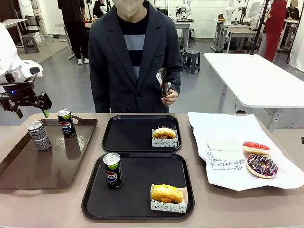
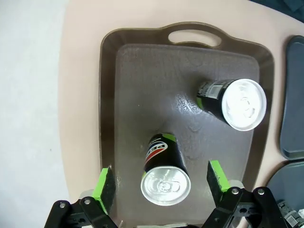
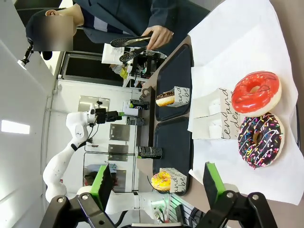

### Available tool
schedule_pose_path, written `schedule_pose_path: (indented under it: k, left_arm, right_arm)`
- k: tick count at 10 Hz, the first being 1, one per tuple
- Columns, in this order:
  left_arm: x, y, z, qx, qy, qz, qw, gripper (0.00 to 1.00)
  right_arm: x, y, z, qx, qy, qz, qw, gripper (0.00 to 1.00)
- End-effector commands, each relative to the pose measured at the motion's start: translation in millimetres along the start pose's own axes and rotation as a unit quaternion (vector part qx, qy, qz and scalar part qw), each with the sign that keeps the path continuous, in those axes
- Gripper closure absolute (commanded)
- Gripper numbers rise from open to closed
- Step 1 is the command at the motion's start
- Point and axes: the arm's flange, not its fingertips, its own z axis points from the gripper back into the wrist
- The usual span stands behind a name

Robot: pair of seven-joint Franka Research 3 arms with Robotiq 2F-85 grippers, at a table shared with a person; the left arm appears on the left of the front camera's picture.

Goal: Set up donuts and drinks on trays.
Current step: Pick up one Pepsi coke from the Handle tray and place it on the Flat Tray without a Pepsi coke.

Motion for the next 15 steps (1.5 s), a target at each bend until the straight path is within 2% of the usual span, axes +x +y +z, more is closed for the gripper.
schedule_pose_path:
  k: [1,9,15]
  left_arm:
    - [3,6,-8,0.014,0.006,0.005,1.0,0.0]
    - [-14,10,-42,-0.03,0.051,-0.004,0.998,0.0]
    - [-11,2,-54,-0.043,0.054,-0.017,0.997,0.0]
  right_arm:
    - [0,0,0,0.005,0.0,0.002,1.0,0.0]
    - [0,0,0,0.005,0.0,0.002,1.0,0.0]
    - [0,0,0,0.005,0.0,0.002,1.0,0.0]
